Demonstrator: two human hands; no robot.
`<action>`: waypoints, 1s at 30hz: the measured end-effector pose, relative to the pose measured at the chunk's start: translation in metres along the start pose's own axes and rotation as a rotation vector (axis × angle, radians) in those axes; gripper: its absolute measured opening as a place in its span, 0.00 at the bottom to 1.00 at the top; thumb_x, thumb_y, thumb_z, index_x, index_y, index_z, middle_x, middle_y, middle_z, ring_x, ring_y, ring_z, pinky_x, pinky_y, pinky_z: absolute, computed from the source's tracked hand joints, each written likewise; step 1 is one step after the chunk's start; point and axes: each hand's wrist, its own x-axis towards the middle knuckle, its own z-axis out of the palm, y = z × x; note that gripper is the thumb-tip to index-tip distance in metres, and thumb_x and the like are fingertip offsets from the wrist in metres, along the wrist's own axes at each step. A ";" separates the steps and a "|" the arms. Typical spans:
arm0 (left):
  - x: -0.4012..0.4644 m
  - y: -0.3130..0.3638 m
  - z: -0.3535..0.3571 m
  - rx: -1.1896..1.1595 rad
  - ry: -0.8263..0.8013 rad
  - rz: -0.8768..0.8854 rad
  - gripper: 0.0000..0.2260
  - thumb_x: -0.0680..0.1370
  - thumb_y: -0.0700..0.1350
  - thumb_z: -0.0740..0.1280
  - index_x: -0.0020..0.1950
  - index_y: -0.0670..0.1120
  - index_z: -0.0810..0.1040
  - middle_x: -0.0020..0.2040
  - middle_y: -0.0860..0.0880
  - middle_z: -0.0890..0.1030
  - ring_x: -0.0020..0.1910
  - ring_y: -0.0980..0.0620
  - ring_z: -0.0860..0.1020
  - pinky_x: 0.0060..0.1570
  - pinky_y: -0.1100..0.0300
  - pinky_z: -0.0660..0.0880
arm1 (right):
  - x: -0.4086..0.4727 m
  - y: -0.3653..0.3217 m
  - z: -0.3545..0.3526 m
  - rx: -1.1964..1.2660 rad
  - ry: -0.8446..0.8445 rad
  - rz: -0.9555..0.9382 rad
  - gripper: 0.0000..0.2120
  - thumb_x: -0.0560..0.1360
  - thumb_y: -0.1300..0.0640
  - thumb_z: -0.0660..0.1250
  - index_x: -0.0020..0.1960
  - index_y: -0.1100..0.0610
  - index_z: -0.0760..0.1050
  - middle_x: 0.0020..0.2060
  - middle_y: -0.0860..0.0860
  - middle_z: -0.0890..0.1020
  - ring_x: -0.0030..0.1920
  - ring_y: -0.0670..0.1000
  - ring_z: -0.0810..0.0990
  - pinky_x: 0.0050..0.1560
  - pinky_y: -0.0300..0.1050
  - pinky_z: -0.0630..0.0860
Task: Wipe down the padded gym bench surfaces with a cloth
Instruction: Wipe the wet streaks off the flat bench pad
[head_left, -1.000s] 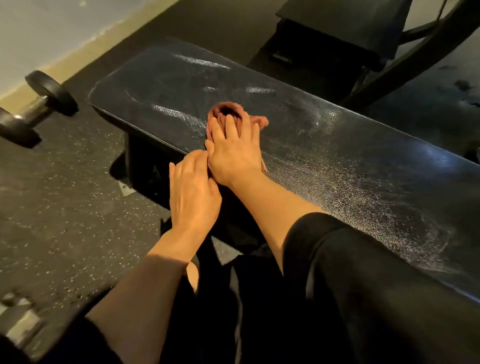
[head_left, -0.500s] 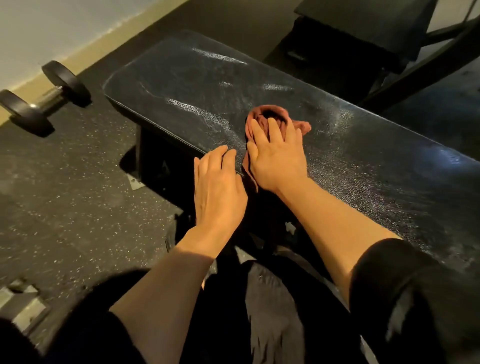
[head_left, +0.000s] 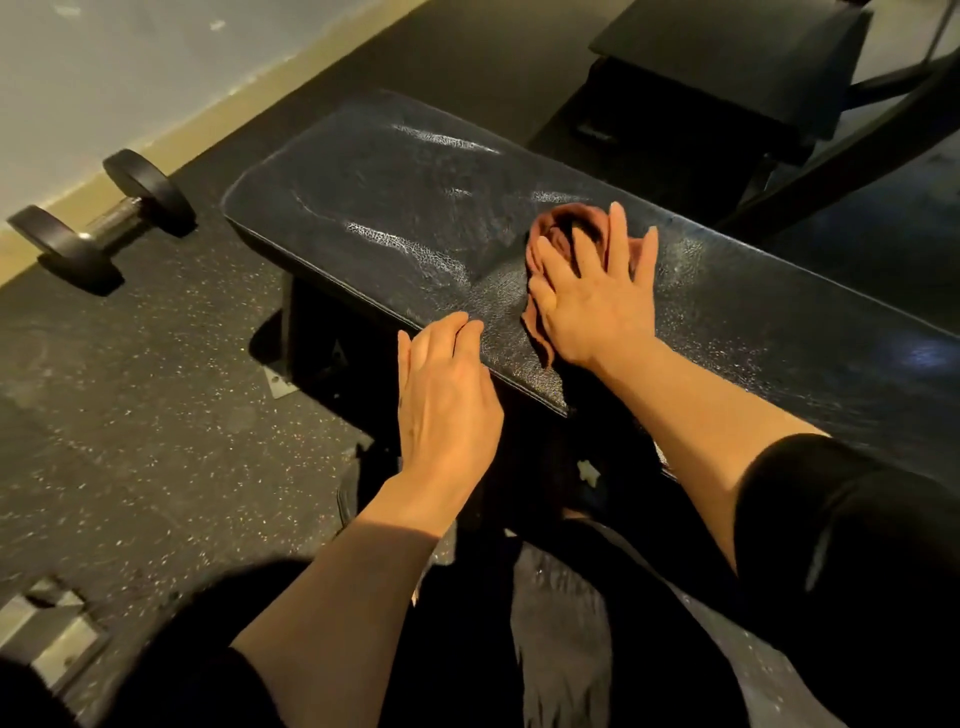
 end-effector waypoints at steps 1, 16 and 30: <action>0.000 0.003 0.001 -0.001 0.004 0.018 0.18 0.76 0.34 0.63 0.66 0.40 0.74 0.66 0.43 0.73 0.68 0.45 0.68 0.73 0.46 0.52 | 0.000 -0.003 0.000 -0.026 0.001 -0.042 0.30 0.79 0.44 0.35 0.76 0.50 0.57 0.76 0.53 0.59 0.76 0.63 0.42 0.72 0.66 0.36; 0.036 0.048 0.034 0.039 -0.084 0.263 0.13 0.75 0.39 0.67 0.59 0.42 0.78 0.62 0.45 0.76 0.65 0.46 0.70 0.73 0.45 0.48 | 0.012 0.065 0.014 0.171 -0.059 0.113 0.28 0.79 0.42 0.40 0.76 0.50 0.52 0.76 0.54 0.55 0.75 0.63 0.47 0.69 0.69 0.51; 0.045 0.031 0.026 0.059 -0.072 0.239 0.16 0.71 0.43 0.72 0.58 0.43 0.78 0.55 0.47 0.78 0.60 0.45 0.73 0.73 0.42 0.53 | 0.021 0.043 0.009 0.135 0.040 0.008 0.33 0.76 0.39 0.37 0.76 0.51 0.56 0.75 0.55 0.61 0.74 0.63 0.53 0.69 0.65 0.53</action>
